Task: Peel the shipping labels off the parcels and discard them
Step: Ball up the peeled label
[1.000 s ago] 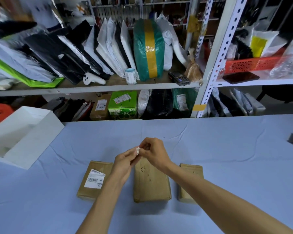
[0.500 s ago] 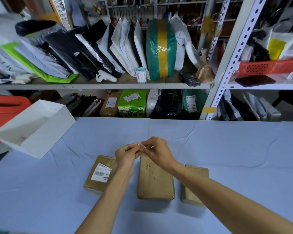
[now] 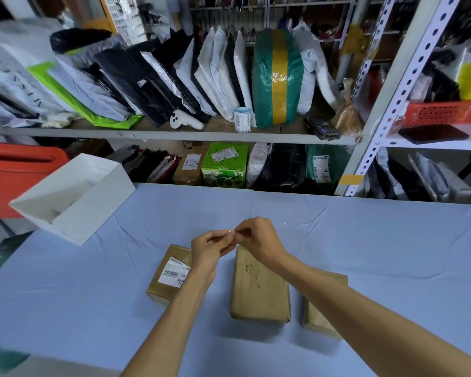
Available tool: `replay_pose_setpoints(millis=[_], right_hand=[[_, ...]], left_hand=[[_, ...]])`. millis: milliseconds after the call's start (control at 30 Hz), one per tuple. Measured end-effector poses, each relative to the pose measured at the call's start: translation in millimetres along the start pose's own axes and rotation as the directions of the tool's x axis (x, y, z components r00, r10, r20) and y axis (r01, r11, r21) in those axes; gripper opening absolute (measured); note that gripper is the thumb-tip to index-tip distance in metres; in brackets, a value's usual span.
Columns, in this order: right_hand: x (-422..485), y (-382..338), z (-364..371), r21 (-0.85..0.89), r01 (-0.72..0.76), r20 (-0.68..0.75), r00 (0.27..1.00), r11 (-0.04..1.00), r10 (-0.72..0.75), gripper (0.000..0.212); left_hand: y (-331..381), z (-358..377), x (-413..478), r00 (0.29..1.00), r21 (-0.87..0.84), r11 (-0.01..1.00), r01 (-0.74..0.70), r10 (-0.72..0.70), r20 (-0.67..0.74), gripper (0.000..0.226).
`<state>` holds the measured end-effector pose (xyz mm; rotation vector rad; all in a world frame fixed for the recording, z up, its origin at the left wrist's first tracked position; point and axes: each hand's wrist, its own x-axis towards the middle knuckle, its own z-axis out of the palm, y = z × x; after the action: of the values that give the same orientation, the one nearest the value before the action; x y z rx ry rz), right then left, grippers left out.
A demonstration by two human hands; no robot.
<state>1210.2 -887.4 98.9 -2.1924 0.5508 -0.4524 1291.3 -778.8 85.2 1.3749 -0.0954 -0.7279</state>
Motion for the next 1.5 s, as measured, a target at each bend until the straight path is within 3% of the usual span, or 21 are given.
replay_pose_setpoints(millis=[200,433,533,800,1100,1267,1500], right_hand=[[3.2,-9.1,17.6,0.035,-0.013,0.061,0.998,0.999,0.011,0.006],[4.8,-23.8,44.3,0.144,0.018,0.118,0.992,0.989,-0.035,0.013],[10.0,-31.0,57.4,0.146,-0.018,0.155,0.988,0.989,-0.005,0.004],[25.1,-67.9,105.6,0.159,-0.005,0.269,0.962,0.987,-0.039,0.007],[43.0,-147.7,193.7,0.088,0.064,0.254,0.963,0.994,-0.084,0.014],[54.4,-187.7,236.4,0.038,0.133,0.255,0.957,0.99,-0.138,0.018],[88.6,-221.0,284.6,0.03,0.097,0.248,0.963,0.995,-0.101,0.015]], left_hand=[[0.6,-11.7,-1.7,0.991,0.118,0.993,0.022,-0.006,-0.13,0.012],[6.9,-44.4,-5.9,0.96,0.119,0.992,-0.033,0.064,-0.272,0.007],[13.9,-57.3,-16.7,0.965,0.109,0.994,-0.031,0.058,-0.255,0.012],[25.3,-131.1,-27.4,0.981,-0.022,1.0,-0.022,0.018,-0.192,0.015],[56.2,-239.1,-21.9,0.975,-0.106,0.99,-0.093,0.069,-0.213,0.007],[78.4,-291.1,-16.6,0.97,-0.049,0.993,-0.106,0.093,-0.226,0.012],[104.4,-343.0,7.3,0.956,0.115,0.988,-0.107,0.134,-0.261,0.022]])
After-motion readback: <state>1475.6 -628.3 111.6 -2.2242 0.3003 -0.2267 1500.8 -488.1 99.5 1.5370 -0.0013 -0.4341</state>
